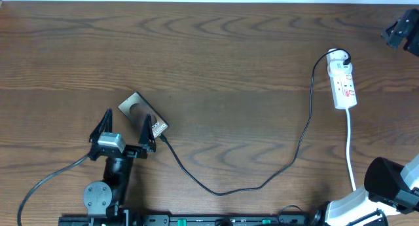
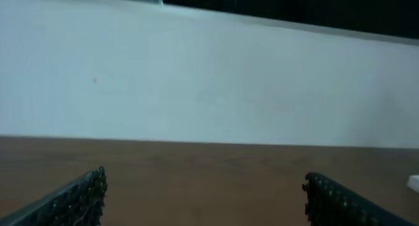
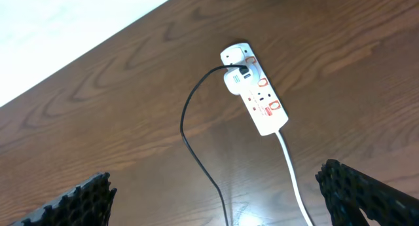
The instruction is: Plug charger to phone and switch on socket
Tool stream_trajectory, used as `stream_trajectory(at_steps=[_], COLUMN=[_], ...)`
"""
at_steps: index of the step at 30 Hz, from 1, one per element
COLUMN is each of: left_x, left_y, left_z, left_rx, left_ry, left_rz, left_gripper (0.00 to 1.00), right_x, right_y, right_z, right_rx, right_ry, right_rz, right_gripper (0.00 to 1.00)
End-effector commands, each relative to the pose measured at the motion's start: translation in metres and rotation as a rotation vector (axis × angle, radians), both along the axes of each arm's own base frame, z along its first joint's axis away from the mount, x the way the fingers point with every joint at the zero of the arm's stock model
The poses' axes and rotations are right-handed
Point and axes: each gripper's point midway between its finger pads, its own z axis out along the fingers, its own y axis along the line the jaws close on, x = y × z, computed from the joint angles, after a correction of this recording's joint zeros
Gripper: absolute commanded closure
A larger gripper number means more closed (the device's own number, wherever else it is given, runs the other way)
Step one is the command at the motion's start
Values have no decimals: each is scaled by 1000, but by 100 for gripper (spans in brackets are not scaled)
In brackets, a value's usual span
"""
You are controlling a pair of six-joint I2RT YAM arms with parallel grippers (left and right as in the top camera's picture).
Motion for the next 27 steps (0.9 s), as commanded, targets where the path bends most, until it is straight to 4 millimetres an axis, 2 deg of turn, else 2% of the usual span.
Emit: stream_trajectory(at_steps=[1, 9, 27], left_x=[-6, -5, -4], left_y=[3, 4, 3], left_z=[0, -80, -78], left_rx=[86, 87, 87], left_ry=[-21, 305, 297], left_rz=[32, 22, 21], left_gripper=[6, 6, 6], right_x=[-3, -3, -3], right_y=[2, 2, 2], right_z=[4, 4, 4], right_rx=[5, 5, 5], right_ry=[-9, -8, -9], right_rz=[-9, -9, -9], right_gripper=[1, 1, 1])
